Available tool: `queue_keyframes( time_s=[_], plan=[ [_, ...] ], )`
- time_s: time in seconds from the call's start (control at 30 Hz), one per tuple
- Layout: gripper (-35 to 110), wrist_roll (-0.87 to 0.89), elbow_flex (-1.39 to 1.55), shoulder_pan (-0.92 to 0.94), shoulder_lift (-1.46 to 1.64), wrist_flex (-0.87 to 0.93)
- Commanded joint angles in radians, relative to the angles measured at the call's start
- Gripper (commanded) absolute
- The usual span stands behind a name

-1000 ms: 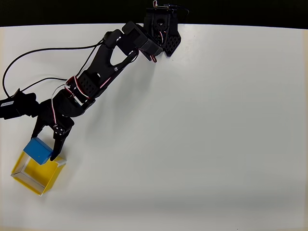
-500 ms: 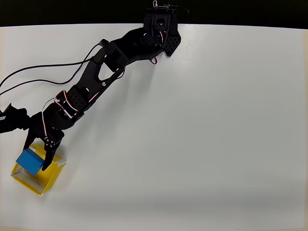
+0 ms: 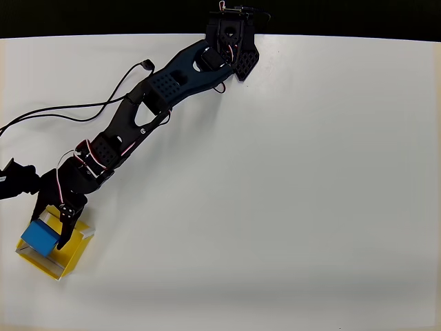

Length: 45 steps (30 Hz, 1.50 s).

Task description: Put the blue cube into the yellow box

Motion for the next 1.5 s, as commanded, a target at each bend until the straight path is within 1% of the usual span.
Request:
queue_keyframes(
  time_s=[0.0,0.17,0.53,0.7,1.03,1.2,1.33,1.47],
  plan=[
    [35,-0.017,-0.166,0.029,0.071,-0.017],
    [35,-0.018,-0.190,0.031,0.049,-0.015],
    [41,0.011,-0.189,0.032,0.043,-0.025],
    [41,0.015,-0.156,0.031,0.083,-0.025],
    [34,0.028,0.031,-0.003,0.316,0.011],
    [31,0.028,0.201,-0.029,0.499,0.127],
    [28,0.029,0.368,-0.058,0.641,0.143],
    [26,0.035,0.499,-0.094,0.775,0.202]
  ],
)
